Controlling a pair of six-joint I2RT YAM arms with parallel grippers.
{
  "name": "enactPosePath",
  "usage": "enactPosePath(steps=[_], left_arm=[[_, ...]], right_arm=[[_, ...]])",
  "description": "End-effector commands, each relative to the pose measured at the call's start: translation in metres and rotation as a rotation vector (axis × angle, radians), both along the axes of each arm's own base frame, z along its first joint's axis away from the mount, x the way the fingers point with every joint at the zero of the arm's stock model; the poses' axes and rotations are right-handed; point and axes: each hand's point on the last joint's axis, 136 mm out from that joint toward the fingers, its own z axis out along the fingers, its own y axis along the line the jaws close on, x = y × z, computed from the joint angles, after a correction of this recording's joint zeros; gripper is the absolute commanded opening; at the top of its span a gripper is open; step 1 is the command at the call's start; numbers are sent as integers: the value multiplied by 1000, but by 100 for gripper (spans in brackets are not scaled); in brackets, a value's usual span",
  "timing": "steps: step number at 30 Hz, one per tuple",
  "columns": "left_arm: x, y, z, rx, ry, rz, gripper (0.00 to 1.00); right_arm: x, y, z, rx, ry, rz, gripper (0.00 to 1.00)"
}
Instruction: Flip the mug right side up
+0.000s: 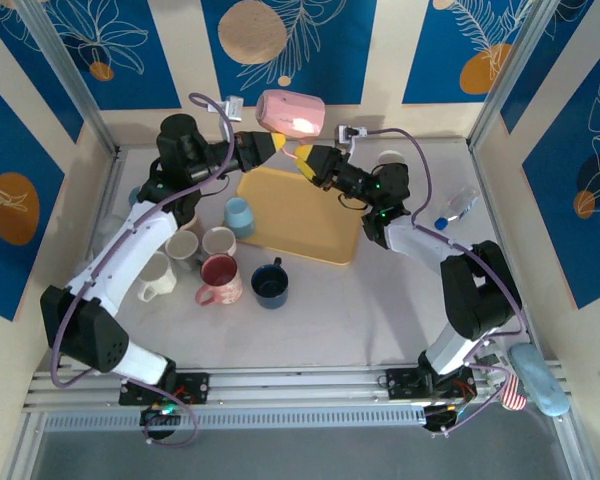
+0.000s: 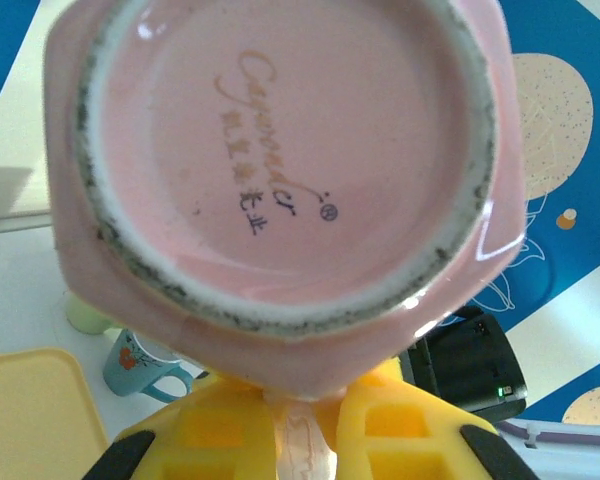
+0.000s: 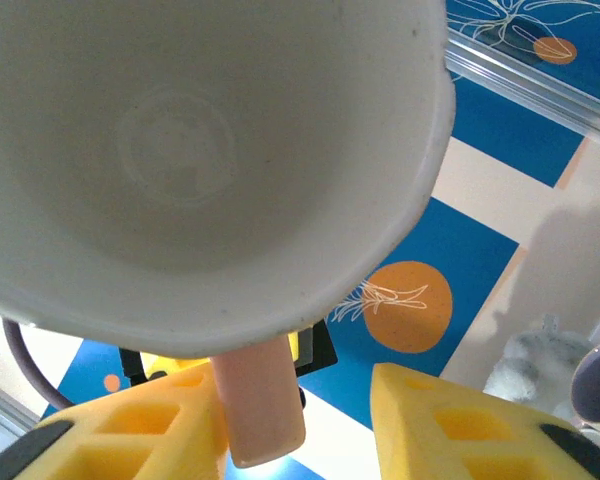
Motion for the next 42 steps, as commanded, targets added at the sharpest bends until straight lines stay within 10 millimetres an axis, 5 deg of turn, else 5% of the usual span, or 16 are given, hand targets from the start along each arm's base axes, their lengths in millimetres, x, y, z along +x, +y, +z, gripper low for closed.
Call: enactPosePath(steps=[1,15,27,28,31,35,42], left_arm=[[-22,5,49,-82,-161,-8,0],[-17,3,28,-80,-142,-6,0],[-19,3,16,-63,-146,-10,0],[-19,2,14,-60,-148,-13,7],[-25,3,16,-58,-172,-24,53],[-36,5,17,-38,-205,-50,92],[-46,25,-2,45,-165,-32,97]], right_arm=[[0,-3,28,79,-73,-23,38],[2,5,38,136,-68,-2,26],[-3,-2,41,77,-127,-56,0],[-4,-4,41,67,-134,-64,0],[-5,-7,42,29,-152,-89,0],[-7,-14,41,-26,-168,-122,0],[-12,-43,23,-188,-147,-207,0]])
